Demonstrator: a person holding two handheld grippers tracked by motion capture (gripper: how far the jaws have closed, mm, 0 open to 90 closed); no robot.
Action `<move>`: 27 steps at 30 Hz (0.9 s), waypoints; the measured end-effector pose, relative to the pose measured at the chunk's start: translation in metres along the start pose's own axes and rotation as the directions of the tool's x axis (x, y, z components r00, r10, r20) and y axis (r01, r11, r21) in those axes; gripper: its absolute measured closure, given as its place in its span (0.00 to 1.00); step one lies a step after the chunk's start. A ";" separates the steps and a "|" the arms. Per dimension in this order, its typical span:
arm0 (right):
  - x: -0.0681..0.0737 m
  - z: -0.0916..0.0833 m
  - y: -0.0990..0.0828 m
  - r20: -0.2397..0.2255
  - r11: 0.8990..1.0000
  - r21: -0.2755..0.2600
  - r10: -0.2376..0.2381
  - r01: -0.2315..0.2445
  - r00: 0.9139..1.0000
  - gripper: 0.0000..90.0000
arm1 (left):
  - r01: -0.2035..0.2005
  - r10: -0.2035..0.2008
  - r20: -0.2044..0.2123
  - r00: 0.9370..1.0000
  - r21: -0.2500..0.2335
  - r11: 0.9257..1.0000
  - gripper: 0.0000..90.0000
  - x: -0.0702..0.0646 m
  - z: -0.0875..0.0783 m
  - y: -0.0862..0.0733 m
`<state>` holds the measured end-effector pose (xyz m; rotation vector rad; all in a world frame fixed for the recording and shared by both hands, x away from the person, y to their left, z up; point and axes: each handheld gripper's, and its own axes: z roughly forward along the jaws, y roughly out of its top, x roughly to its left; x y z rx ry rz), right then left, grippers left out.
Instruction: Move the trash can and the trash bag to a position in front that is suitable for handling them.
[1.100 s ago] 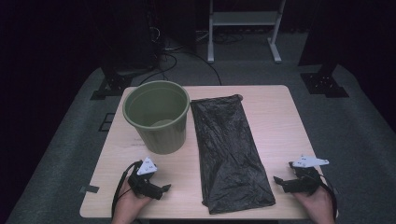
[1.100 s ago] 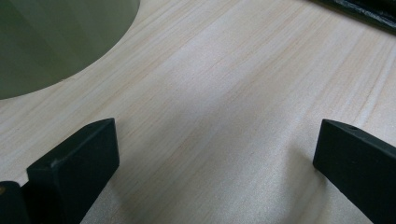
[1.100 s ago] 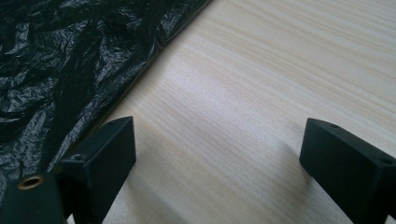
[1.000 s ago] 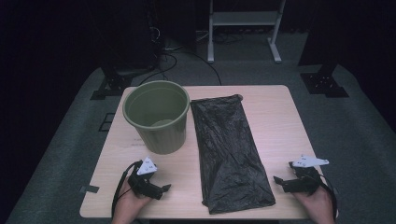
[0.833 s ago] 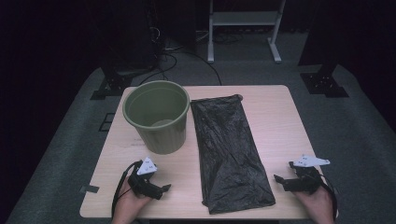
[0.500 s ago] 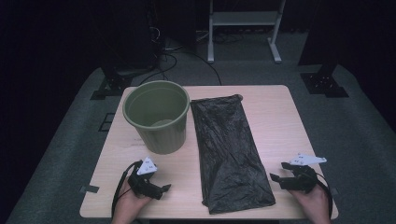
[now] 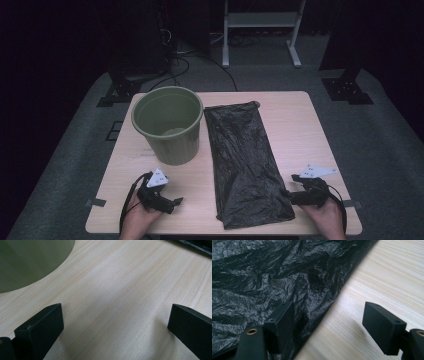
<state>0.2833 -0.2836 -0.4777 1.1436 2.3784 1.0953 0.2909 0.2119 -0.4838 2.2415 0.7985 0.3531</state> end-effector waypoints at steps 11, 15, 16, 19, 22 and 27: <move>0.007 0.004 0.002 -0.037 0.999 0.027 -0.037 0.038 0.999 0.66 | 0.000 0.000 0.000 1.000 0.000 1.000 0.00 0.000 0.000 0.000; 0.005 0.001 0.002 -0.042 0.998 0.041 -0.042 0.044 0.998 0.98 | 0.000 0.000 0.000 1.000 0.001 1.000 0.00 0.000 0.000 0.000; 0.004 0.001 0.001 -0.045 0.998 0.042 -0.042 0.044 0.998 1.00 | 0.000 0.000 0.000 1.000 0.000 1.000 0.00 0.000 0.000 0.000; 0.003 -0.001 0.002 -0.040 0.999 0.035 -0.034 0.035 0.999 1.00 | 0.000 0.000 0.000 1.000 0.001 1.000 0.00 0.000 0.000 0.000; 0.001 -0.005 0.002 -0.032 0.999 0.021 -0.034 0.035 0.999 1.00 | 0.000 0.000 0.000 1.000 0.001 1.000 0.00 0.000 0.000 0.000; -0.008 -0.013 0.000 -0.014 1.000 0.011 -0.019 0.019 1.000 1.00 | 0.000 0.000 0.000 1.000 0.001 1.000 0.00 0.000 0.000 0.000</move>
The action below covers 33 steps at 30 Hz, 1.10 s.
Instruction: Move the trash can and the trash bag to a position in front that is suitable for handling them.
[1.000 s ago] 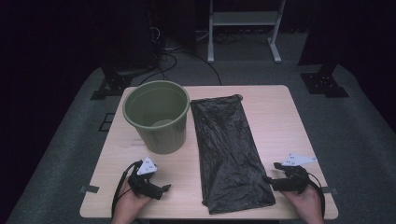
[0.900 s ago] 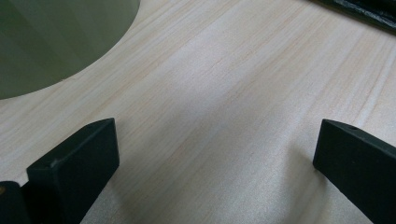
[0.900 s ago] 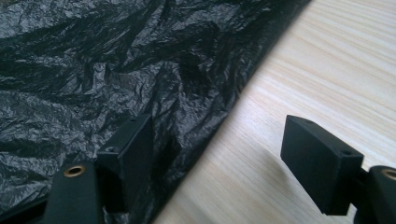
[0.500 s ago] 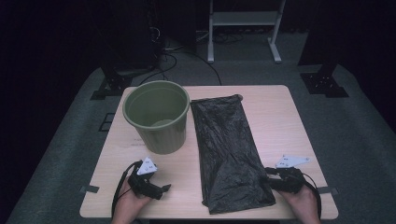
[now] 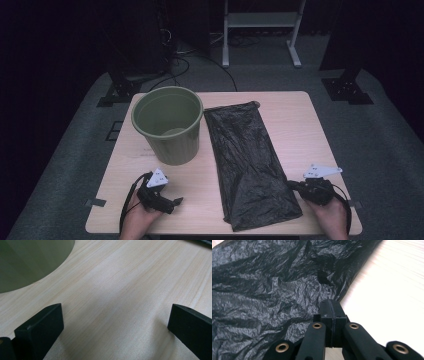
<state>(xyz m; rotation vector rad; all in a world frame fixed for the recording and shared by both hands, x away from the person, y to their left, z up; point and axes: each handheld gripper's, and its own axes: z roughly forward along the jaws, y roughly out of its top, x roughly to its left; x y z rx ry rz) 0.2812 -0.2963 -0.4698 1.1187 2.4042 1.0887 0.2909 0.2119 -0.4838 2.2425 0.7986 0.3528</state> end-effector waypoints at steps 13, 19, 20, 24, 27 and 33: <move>-0.025 -0.028 -0.017 0.103 0.998 -0.008 0.058 -0.058 0.993 1.00 | 0.000 0.000 0.000 1.000 0.000 1.000 0.00 0.000 0.000 0.000; -0.033 -0.040 -0.027 0.138 0.996 -0.008 0.085 -0.085 0.987 1.00 | 0.000 0.000 0.000 1.000 -0.001 1.000 0.00 0.000 0.000 0.000; -0.034 -0.042 -0.029 0.145 0.996 -0.006 0.087 -0.087 0.986 1.00 | 0.001 -0.001 0.000 1.000 -0.001 1.000 0.00 0.000 0.000 0.000; -0.038 -0.047 -0.033 0.161 0.995 -0.021 0.099 -0.097 0.982 0.89 | 0.000 0.000 0.000 1.000 -0.001 1.000 0.00 0.000 0.000 0.000; -0.041 -0.045 -0.028 0.160 0.994 -0.037 0.107 -0.102 0.981 0.81 | 0.001 -0.001 0.000 1.000 -0.002 1.000 0.00 0.000 0.000 0.000; -0.046 -0.024 0.002 0.155 0.996 -0.046 0.088 -0.082 0.984 0.75 | 0.003 -0.003 -0.001 1.000 -0.003 1.000 0.00 0.000 0.001 0.001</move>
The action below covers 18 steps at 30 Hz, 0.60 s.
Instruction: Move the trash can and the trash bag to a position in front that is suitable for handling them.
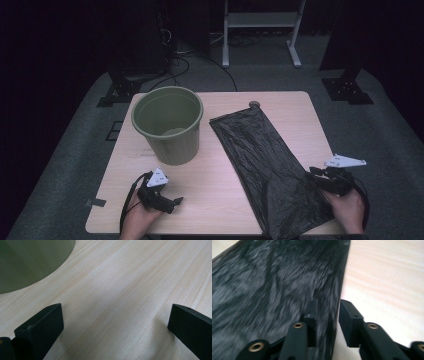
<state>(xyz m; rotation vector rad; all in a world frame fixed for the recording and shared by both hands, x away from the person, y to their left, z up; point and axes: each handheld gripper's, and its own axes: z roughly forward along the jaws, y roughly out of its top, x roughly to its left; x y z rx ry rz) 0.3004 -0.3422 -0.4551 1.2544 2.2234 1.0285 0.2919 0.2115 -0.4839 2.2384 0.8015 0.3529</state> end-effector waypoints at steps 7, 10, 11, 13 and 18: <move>-0.009 0.030 0.018 0.011 0.998 0.058 0.005 -0.005 1.000 0.74 | 0.000 0.000 0.001 1.000 0.000 1.000 0.00 0.000 0.000 0.000; -0.010 0.038 0.020 0.013 0.997 0.075 0.009 -0.010 1.000 0.76 | -0.001 0.001 0.001 1.000 0.000 1.000 0.00 0.000 0.000 0.000; -0.011 0.040 0.021 0.006 0.997 0.076 0.010 -0.011 1.000 0.77 | -0.002 0.002 0.001 1.000 0.001 1.000 0.00 0.000 0.000 0.000; -0.010 0.043 0.020 0.010 0.996 0.094 0.004 -0.005 1.000 0.82 | -0.001 0.001 0.001 1.000 0.000 1.000 0.00 0.000 0.000 0.000; -0.011 0.046 0.019 -0.009 0.992 0.128 0.003 -0.002 1.000 1.00 | -0.001 0.001 0.001 1.000 0.000 1.000 0.00 0.000 0.000 0.000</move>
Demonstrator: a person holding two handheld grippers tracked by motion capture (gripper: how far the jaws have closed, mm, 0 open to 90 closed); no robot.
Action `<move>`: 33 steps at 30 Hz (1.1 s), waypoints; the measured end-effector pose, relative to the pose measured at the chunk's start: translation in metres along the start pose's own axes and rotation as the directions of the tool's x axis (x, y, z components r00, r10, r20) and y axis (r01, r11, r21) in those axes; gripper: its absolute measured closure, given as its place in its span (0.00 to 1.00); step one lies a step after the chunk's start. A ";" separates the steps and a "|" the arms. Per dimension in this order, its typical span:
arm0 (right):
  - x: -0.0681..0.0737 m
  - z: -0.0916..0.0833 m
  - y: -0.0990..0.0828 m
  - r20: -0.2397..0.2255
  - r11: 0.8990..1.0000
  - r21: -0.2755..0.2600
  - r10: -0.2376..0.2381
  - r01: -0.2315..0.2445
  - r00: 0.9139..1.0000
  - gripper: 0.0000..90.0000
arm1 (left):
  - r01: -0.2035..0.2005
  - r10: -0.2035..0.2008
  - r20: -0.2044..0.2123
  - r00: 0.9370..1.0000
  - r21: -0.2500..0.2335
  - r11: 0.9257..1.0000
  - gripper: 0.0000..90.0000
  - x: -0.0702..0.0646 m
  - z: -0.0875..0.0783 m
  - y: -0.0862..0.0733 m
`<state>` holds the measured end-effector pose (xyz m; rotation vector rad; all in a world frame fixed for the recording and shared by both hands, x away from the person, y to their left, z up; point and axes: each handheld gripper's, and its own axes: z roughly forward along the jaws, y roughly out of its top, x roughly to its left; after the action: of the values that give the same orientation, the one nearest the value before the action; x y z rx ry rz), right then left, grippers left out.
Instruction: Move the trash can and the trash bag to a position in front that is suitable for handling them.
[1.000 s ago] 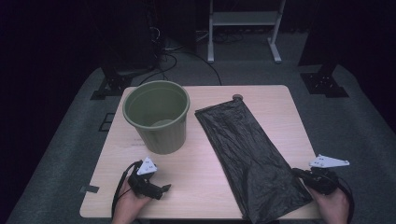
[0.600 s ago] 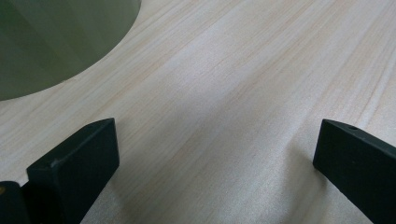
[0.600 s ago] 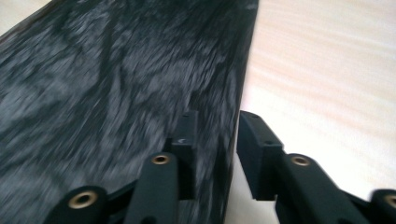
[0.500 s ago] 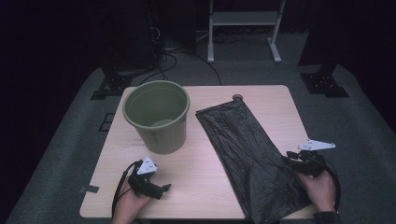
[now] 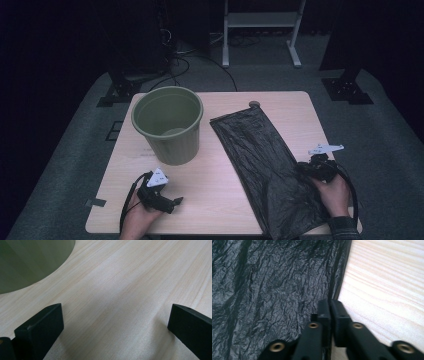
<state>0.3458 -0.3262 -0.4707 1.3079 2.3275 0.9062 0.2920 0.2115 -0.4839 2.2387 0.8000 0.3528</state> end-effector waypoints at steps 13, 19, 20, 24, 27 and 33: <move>-0.022 -0.031 -0.024 0.099 0.998 -0.009 0.068 -0.067 0.993 1.00 | -0.002 0.002 0.002 1.000 0.001 1.000 0.00 0.000 0.000 0.000; -0.024 -0.047 -0.034 0.137 0.995 -0.078 0.067 -0.057 0.988 0.75 | -0.003 0.003 0.003 1.000 0.001 1.000 0.00 0.000 0.000 0.000; -0.022 -0.048 -0.032 0.139 0.994 -0.091 0.064 -0.052 0.988 0.66 | -0.003 0.003 0.003 1.000 0.001 1.000 0.00 0.000 0.000 0.000; -0.012 -0.043 -0.025 0.081 0.992 -0.121 0.041 -0.031 0.996 0.44 | -0.005 0.005 0.004 1.000 0.001 1.000 0.00 0.001 0.000 0.000; -0.005 -0.036 -0.023 0.040 0.990 -0.134 0.047 -0.041 0.998 0.29 | -0.004 0.004 0.004 1.000 0.001 1.000 0.00 0.001 0.000 0.000; 0.001 -0.027 -0.021 -0.091 0.977 -0.198 0.056 -0.073 0.994 0.15 | -0.004 0.004 0.004 1.000 0.001 1.000 0.00 0.001 0.000 0.000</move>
<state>0.3168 -0.3429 -0.4647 1.2893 2.1972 1.2063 0.2927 0.2116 -0.4839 2.2414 0.7935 0.3505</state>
